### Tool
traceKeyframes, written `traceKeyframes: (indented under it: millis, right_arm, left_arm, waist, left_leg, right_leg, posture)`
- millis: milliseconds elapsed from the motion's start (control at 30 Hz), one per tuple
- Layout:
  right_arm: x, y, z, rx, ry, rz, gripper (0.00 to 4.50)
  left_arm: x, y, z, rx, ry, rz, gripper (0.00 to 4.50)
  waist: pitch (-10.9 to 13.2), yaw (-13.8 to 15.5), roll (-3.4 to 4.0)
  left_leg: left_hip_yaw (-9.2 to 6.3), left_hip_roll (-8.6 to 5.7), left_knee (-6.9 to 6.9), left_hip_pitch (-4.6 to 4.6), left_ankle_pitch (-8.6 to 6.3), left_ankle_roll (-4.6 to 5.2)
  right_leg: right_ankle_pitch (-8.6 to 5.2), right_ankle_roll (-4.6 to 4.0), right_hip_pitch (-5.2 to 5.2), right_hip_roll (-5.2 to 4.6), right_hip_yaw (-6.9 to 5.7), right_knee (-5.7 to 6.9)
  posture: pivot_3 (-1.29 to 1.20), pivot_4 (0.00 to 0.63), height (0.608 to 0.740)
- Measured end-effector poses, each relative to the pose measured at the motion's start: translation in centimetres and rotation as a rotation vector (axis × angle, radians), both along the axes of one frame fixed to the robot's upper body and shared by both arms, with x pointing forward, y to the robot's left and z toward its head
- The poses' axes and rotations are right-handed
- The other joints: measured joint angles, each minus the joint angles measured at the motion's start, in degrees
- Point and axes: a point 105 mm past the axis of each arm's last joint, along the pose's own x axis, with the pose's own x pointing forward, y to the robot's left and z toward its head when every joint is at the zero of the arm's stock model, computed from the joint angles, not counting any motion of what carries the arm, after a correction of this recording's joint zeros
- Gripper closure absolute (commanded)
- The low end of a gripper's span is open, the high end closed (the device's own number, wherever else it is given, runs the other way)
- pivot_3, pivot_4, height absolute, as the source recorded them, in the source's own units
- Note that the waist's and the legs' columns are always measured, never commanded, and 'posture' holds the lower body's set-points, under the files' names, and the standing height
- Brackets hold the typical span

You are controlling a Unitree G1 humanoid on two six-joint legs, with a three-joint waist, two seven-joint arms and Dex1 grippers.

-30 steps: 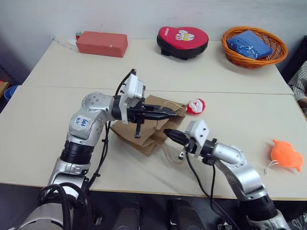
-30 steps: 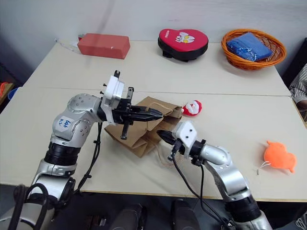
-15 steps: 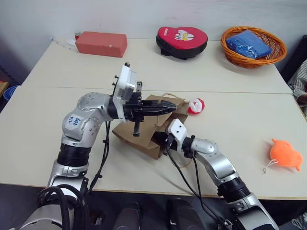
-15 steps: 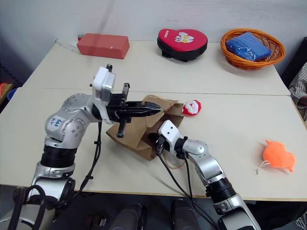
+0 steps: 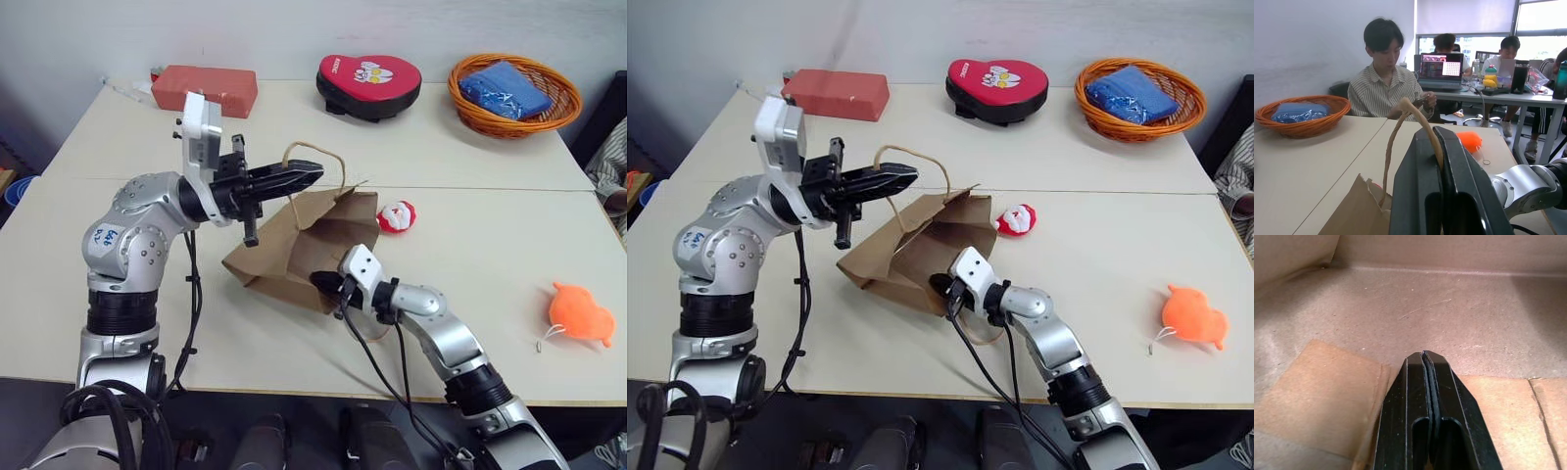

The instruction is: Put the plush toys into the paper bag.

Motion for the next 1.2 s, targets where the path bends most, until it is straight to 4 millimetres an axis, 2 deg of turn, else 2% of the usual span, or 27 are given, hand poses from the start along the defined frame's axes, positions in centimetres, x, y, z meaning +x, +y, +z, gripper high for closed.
traceKeyframes:
  millis: [200, 233, 300, 400, 533, 667, 700, 767, 867, 1000, 1067, 1133, 1200]
  right_arm:
    - [-0.4, 0.4, 0.4, 0.044, -0.006, 0.028, 4.48]
    - [-0.4, 0.6, 0.8, 0.071, -0.002, 0.038, 4.31]
    - [-0.6, 0.6, 1.5, 0.100, -0.013, 0.050, 3.93]
    - [-0.7, 0.0, 2.9, 0.124, -0.052, 0.062, 2.96]
    - [-1.3, -2.0, 5.3, 0.177, -0.108, 0.059, 1.66]
    - [-4.1, -6.5, 6.4, 0.257, -0.096, 0.064, 0.12]
    - [-4.7, -7.7, 6.7, 0.271, -0.114, 0.048, 0.02]
    - [-5.9, -10.4, 8.0, 0.275, -0.190, -0.007, 0.02]
    - [-8.1, -15.3, 7.7, 0.188, -0.228, -0.164, 0.02]
    - [-11.3, -21.5, 5.7, 0.089, -0.208, -0.396, 0.02]
    - [-13.9, -25.1, 4.1, 0.058, -0.205, -0.572, 0.02]
    - [-17.3, -28.5, 1.4, -0.004, -0.129, -0.746, 0.02]
    - [-20.2, -30.4, -0.7, -0.049, -0.072, -0.866, 0.02]
  left_arm:
    - [-0.3, -0.3, -0.6, 0.014, 0.011, -0.019, 4.50]
    - [-0.4, -0.5, -0.8, 0.019, 0.016, -0.026, 4.50]
    - [-0.8, -0.9, -1.3, 0.026, 0.019, -0.043, 4.50]
    - [-0.9, -1.3, -1.6, 0.034, 0.026, -0.058, 4.50]
    - [-1.3, -1.6, -1.8, 0.037, 0.023, -0.070, 4.50]
    - [-1.5, -1.9, -2.2, 0.033, 0.029, -0.087, 4.50]
    - [-1.5, -1.8, -2.3, 0.032, 0.032, -0.086, 4.50]
    - [-1.6, -1.9, -2.3, 0.030, 0.033, -0.092, 4.50]
    - [-1.6, -2.0, -2.3, 0.024, 0.030, -0.100, 4.50]
    - [-1.6, -2.0, -2.3, 0.018, 0.030, -0.106, 4.50]
    - [-1.4, -2.4, -2.4, -0.008, 0.042, -0.115, 4.50]
    - [-1.0, -2.1, -2.7, -0.018, 0.058, -0.095, 4.50]
    - [-0.9, -1.9, -2.7, -0.021, 0.062, -0.088, 4.50]
  waist:
    - [0.0, -0.4, 0.00]
    - [0.0, -0.5, 0.00]
    - [0.0, -0.8, 0.00]
    - [0.0, -0.8, 0.00]
    - [0.0, -0.7, 0.00]
    - [0.0, 0.1, -0.01]
    - [0.0, 0.3, -0.01]
    - [0.0, 0.6, -0.01]
    - [0.0, 1.2, -0.04]
    - [0.0, 1.8, -0.04]
    - [0.0, 2.0, -0.02]
    - [0.0, 2.3, -0.02]
    - [0.0, 2.1, -0.02]
  left_leg:
    - [0.00, 0.00, -0.01, 0.00, 0.00, 0.00]
    - [0.00, 0.00, -0.01, -0.01, 0.00, 0.00]
    - [0.00, 0.00, -0.01, -0.01, 0.00, 0.00]
    - [0.00, 0.00, -0.01, -0.01, 0.00, 0.00]
    - [-0.01, 0.00, -0.04, -0.02, 0.00, 0.00]
    - [-0.02, 0.00, -0.04, -0.05, -0.01, 0.01]
    - [-0.02, 0.00, -0.04, -0.05, -0.01, 0.01]
    - [0.01, -0.01, -0.03, -0.04, -0.01, 0.02]
    - [0.00, 0.01, -0.06, 0.03, -0.02, 0.03]
    - [0.16, -0.01, -0.05, 0.10, -0.01, 0.07]
    - [0.20, -0.01, -0.10, 0.18, -0.01, 0.09]
    - [0.18, -0.01, -0.14, 0.17, -0.02, 0.10]
    - [0.23, -0.01, -0.15, 0.18, -0.02, 0.11]
  right_leg:
    - [0.00, 0.00, -0.01, 0.00, 0.00, 0.01]
    - [0.00, 0.00, -0.01, 0.00, 0.00, 0.01]
    - [0.00, 0.00, -0.01, 0.00, 0.00, 0.02]
    - [0.00, 0.00, -0.02, 0.00, 0.00, 0.02]
    - [0.00, 0.00, -0.01, 0.00, 0.00, 0.01]
    - [0.00, 0.01, 0.07, -0.02, -0.02, -0.01]
    - [0.00, 0.01, 0.07, -0.01, -0.01, -0.05]
    - [0.00, 0.01, 0.08, -0.02, 0.02, -0.09]
    - [0.00, 0.01, 0.16, 0.02, 0.01, -0.08]
    - [0.01, 0.01, 0.17, 0.02, 0.12, -0.03]
    - [0.01, 0.01, 0.19, 0.03, 0.17, -0.02]
    - [0.00, 0.01, 0.18, 0.03, 0.16, -0.06]
    - [0.01, 0.01, 0.20, 0.02, 0.23, -0.05]
  posture:
    - [0.00, 0.150, 0.740]
    - [0.00, 0.150, 0.740]
    - [0.00, 0.150, 0.740]
    - [0.00, 0.150, 0.740]
    - [0.00, 0.150, 0.740]
    - [0.00, 0.150, 0.740]
    - [0.00, 0.150, 0.740]
    - [0.00, 0.150, 0.740]
    - [0.00, 0.150, 0.740]
    - [0.00, 0.150, 0.740]
    - [0.00, 0.150, 0.740]
    - [0.00, 0.150, 0.740]
    - [0.00, 0.150, 0.740]
